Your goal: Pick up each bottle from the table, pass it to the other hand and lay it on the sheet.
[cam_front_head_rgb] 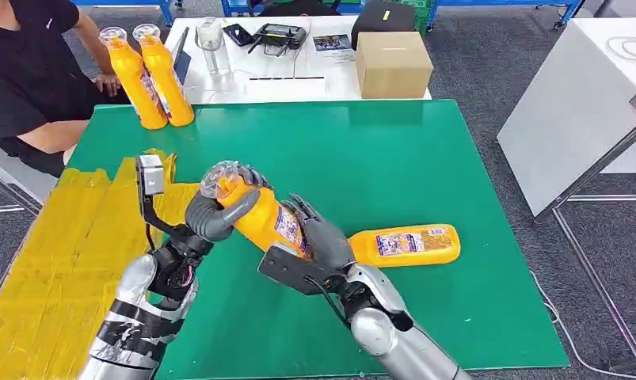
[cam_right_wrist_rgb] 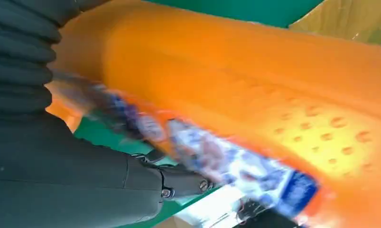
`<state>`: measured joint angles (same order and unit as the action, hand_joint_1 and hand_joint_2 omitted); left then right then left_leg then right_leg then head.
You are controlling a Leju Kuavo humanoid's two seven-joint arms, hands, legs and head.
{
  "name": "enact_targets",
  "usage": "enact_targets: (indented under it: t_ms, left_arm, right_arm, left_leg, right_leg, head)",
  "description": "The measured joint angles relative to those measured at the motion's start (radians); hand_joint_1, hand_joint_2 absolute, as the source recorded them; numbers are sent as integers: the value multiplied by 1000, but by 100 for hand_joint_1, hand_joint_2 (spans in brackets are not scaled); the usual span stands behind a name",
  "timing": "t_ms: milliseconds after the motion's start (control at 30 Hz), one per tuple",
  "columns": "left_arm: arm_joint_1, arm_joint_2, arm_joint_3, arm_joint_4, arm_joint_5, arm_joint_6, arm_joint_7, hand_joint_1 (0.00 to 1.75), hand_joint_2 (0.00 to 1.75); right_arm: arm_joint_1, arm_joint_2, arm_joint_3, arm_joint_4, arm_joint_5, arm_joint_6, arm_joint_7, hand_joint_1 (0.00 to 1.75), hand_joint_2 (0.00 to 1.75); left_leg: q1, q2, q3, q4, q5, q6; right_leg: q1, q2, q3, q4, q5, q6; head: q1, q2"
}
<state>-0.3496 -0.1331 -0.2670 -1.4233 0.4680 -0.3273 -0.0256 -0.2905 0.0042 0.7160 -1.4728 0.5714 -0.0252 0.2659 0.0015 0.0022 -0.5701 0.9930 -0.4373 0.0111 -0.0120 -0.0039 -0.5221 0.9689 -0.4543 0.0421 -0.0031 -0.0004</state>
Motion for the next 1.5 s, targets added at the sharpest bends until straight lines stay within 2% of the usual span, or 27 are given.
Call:
enact_targets:
  t_ms: [200,567,733,867,1133,1500]
  left_arm:
    - [-10,10,24,-51,-342,135,-115,175,175]
    - [-32,52,74,-113,-732,266,-145,175,175]
    - [-33,104,78,-127,-1213,469,-181,175,175]
    - [-25,145,61,-112,-1514,555,-161,175,175]
    - [-35,188,5,42,-1669,579,-125,175,175]
    - [-91,235,-48,275,-1709,535,-105,175,175]
  right_arm:
    - [24,-22,-16,-52,41,0,0,0,0]
    - [95,-94,-53,-186,105,5,0,0,0]
    - [166,-147,-94,-292,136,6,-13,0,0]
    - [236,-195,-137,-389,140,3,-29,0,0]
    - [294,-236,-161,-470,146,4,-36,0,0]
    - [308,-269,-163,-500,142,4,-25,0,0]
  left_leg:
    - [0,0,0,0,0,0]
    - [0,0,0,0,0,0]
    - [0,0,0,0,0,0]
    - [0,0,-1,0,0,0]
    - [0,0,-1,0,0,0]
    - [0,0,-1,0,0,0]
  right_leg:
    - [0,0,0,0,0,0]
    - [0,0,0,0,0,0]
    - [0,0,-1,0,0,0]
    - [0,0,-1,0,0,0]
    - [0,0,-1,0,0,0]
    - [0,0,-2,0,0,0]
  head:
    - [0,0]
    - [0,0]
    - [-1,0]
    - [0,0]
    - [0,0]
    - [0,0]
